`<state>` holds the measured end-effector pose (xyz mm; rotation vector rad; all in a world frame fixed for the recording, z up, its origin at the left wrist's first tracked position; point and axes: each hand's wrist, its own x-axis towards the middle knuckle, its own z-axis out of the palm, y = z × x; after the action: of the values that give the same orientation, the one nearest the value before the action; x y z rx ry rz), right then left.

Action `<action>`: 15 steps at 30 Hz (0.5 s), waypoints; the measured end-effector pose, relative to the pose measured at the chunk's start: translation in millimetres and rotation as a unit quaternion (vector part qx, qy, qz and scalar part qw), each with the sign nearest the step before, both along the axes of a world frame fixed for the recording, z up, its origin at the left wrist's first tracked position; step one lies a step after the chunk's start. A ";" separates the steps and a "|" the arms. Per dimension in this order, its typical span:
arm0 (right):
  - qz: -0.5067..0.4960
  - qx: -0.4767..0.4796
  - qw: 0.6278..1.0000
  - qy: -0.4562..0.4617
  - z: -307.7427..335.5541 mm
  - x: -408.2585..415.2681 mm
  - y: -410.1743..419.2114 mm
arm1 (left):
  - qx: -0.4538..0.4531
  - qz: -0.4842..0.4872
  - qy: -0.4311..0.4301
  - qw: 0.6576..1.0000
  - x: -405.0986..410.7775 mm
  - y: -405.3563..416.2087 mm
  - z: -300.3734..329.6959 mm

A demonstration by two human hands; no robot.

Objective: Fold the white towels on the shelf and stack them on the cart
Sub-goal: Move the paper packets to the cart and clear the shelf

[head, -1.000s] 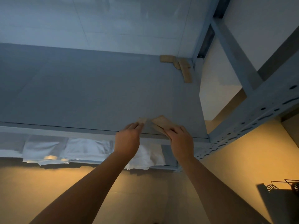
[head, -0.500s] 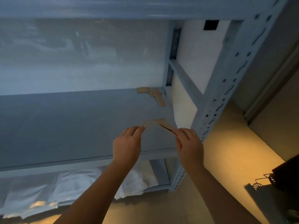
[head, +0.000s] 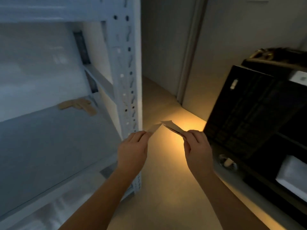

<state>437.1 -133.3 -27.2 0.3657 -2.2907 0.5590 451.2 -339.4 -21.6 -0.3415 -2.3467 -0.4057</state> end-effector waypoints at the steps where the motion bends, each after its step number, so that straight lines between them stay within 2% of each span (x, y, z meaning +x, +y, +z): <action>1: -0.024 -0.001 1.000 0.003 3.2 3.3 21.8 | 0.000 -0.023 -0.001 1.000 -6.7 21.5 2.5; 7: -0.118 -0.018 0.992 0.030 17.1 15.2 128.6 | -0.004 -0.121 -0.016 0.992 -27.5 134.6 28.4; 15: -0.208 -0.019 0.978 0.027 37.2 23.8 302.0 | -0.026 -0.247 0.005 0.969 -59.4 312.7 51.7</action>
<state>460.9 168.7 10.0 -0.1180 -2.2132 0.3732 391.8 -26.7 30.1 -0.9588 -2.2466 -0.5734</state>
